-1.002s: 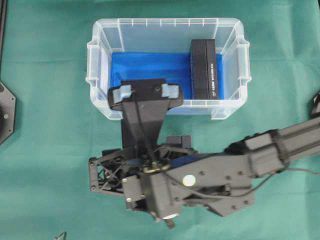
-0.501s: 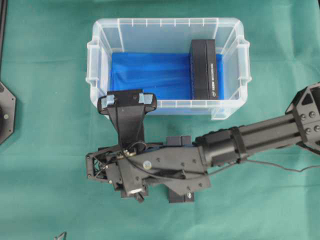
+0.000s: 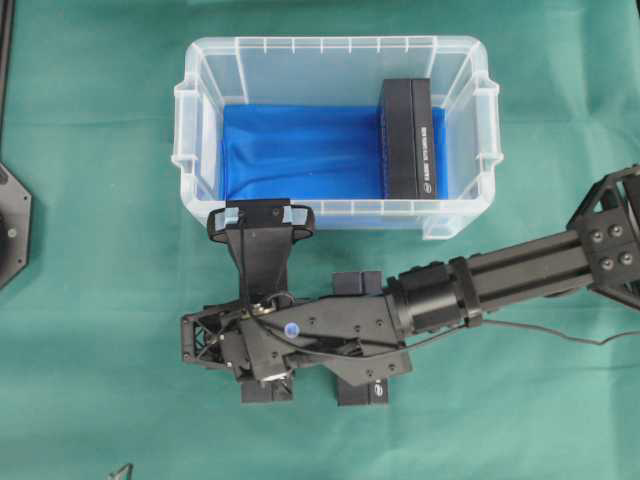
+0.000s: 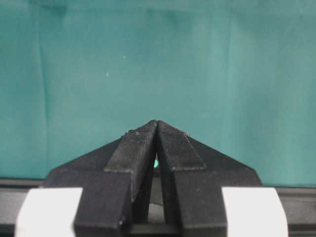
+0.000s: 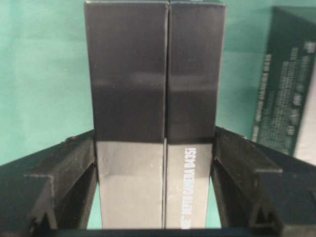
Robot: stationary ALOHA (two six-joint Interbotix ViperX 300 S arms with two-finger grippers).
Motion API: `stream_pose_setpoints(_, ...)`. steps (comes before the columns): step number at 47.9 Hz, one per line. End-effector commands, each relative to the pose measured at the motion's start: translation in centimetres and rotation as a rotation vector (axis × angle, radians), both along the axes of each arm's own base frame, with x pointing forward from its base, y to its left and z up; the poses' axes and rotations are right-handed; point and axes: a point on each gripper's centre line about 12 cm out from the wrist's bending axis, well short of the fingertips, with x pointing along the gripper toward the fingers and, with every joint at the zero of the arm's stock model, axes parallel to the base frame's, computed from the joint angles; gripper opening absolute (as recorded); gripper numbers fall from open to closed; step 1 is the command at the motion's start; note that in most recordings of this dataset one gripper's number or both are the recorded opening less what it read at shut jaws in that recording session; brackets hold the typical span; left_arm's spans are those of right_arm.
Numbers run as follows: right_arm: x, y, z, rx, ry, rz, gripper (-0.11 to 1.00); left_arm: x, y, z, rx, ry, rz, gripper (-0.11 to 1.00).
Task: Take the box out of the case with the right arm.
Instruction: 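Carry the held box forward over the case front wall, then lower the box onto the cloth left of the first box and release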
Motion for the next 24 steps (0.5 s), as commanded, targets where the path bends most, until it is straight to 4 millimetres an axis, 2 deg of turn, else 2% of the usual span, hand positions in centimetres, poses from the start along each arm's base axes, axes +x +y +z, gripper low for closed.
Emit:
stream_pose_setpoints(1, -0.16, 0.23, 2.44, 0.031, -0.057, 0.002, 0.68, 0.23, 0.06, 0.7, 0.001, -0.022, 0.003, 0.0)
stream_pose_setpoints(24, -0.27, 0.74, 2.33, 0.047, -0.056, 0.004, 0.68, 0.0, 0.04, 0.8, 0.0, -0.029, 0.002, 0.0)
